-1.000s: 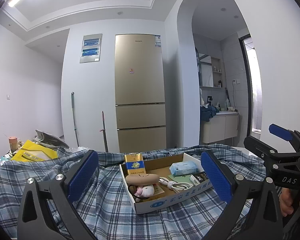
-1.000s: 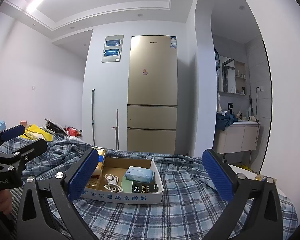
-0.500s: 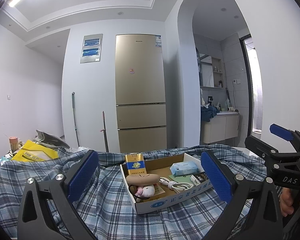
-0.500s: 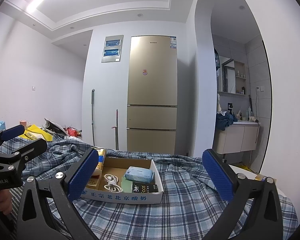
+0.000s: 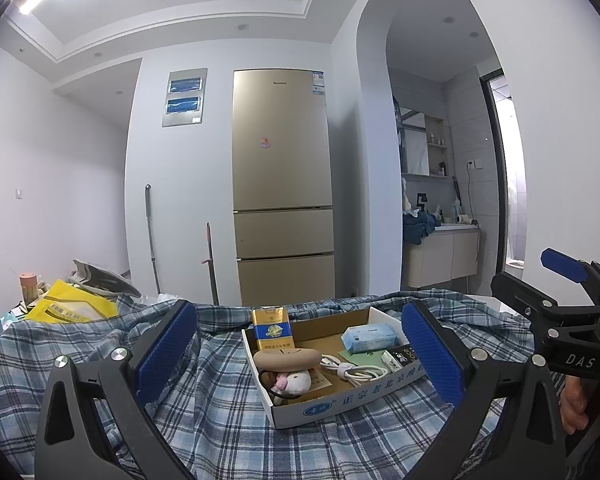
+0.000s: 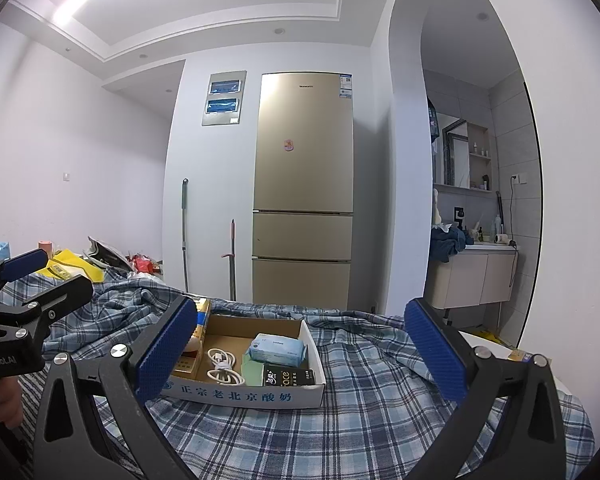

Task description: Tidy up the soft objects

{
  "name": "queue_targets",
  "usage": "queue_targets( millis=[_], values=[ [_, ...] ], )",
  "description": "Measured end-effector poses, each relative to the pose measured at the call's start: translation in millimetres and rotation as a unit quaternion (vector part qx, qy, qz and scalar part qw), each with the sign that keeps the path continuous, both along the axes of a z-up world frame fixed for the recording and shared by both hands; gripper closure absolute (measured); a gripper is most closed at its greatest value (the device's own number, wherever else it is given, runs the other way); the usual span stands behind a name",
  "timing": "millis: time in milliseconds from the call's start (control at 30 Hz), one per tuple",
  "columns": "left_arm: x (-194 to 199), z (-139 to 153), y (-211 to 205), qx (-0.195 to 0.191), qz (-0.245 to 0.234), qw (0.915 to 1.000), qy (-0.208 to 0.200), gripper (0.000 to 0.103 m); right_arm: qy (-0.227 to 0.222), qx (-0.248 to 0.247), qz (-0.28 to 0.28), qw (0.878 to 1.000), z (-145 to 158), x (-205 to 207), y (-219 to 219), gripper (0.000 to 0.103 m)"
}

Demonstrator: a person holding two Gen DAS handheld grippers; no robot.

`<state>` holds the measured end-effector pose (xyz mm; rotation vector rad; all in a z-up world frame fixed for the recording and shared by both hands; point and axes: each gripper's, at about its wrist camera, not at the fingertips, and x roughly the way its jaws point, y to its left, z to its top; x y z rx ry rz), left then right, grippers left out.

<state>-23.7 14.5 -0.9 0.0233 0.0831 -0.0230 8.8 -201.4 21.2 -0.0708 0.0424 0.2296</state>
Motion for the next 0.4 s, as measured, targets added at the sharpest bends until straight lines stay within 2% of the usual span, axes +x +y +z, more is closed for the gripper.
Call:
queue_targets(
  millis=[400],
  values=[
    [-1.2, 2.0, 1.7, 0.0, 0.001, 1.0, 0.002, 0.0, -0.002, 0.0, -0.001, 1.0, 0.3, -1.7, 1.1, 0.0]
  ],
)
